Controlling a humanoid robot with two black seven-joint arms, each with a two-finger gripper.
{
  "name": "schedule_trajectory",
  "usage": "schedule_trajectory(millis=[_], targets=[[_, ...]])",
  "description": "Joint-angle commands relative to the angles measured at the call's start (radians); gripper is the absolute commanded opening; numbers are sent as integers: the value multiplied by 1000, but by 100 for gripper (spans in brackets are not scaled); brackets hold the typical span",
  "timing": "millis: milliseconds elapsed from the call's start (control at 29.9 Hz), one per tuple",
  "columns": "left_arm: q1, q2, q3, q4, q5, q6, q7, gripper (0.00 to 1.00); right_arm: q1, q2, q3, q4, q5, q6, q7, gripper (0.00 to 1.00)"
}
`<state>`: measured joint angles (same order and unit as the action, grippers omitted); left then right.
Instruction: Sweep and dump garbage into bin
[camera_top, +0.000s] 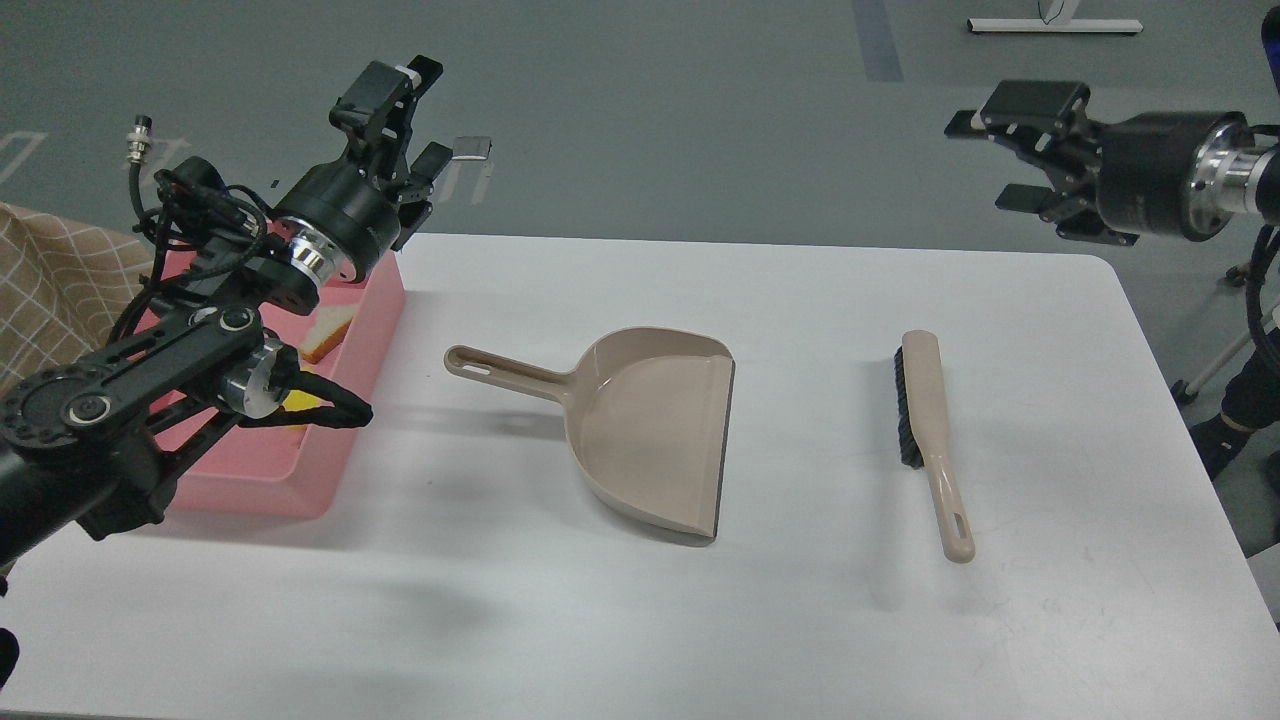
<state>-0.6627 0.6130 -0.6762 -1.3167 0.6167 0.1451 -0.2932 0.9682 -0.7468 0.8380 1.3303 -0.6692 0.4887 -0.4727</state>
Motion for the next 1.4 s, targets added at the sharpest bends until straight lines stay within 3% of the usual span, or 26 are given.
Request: schedule_trajectory(millis=[0, 234, 368, 501, 568, 635, 702, 735, 869, 1069, 1203, 1370], targets=[[-44, -33, -17, 71, -8, -111, -96, 98, -3, 156, 188, -172, 13, 0, 0, 97], [-84, -65, -123, 152, -11, -300, -191, 98, 24, 449, 606, -399, 11, 0, 0, 96], [-86, -114, -203, 191, -11, -361, -192, 98, 32, 546, 762, -445, 13, 0, 8, 95], [-86, -147, -250, 220, -18, -380, -181, 98, 33, 633, 881, -496, 19, 0, 54, 93], [-87, -157, -253, 244, -35, -380, -164, 98, 27, 647, 895, -500, 19, 0, 110, 91], [-103, -183, -253, 284, -87, -380, -130, 98, 18, 681, 891, -499, 19, 0, 228, 89], [-117, -197, -253, 312, -130, -380, -104, 98, -2, 730, 883, -499, 19, 0, 302, 86], [-120, -200, -253, 320, -143, -380, -98, 98, -8, 742, 882, -499, 19, 0, 315, 86], [-149, -226, -253, 364, -208, -381, -80, 98, -26, 747, 860, -514, 32, 0, 328, 88], [-144, -258, -253, 378, -305, -416, -83, 98, -14, 747, 804, -695, 192, 0, 306, 92], [-140, -283, -253, 384, -311, -453, -84, 98, -20, 747, 704, -703, 259, 0, 313, 99], [-140, -292, -250, 402, -330, -456, -81, 98, -26, 747, 704, -715, 283, 0, 319, 99]])
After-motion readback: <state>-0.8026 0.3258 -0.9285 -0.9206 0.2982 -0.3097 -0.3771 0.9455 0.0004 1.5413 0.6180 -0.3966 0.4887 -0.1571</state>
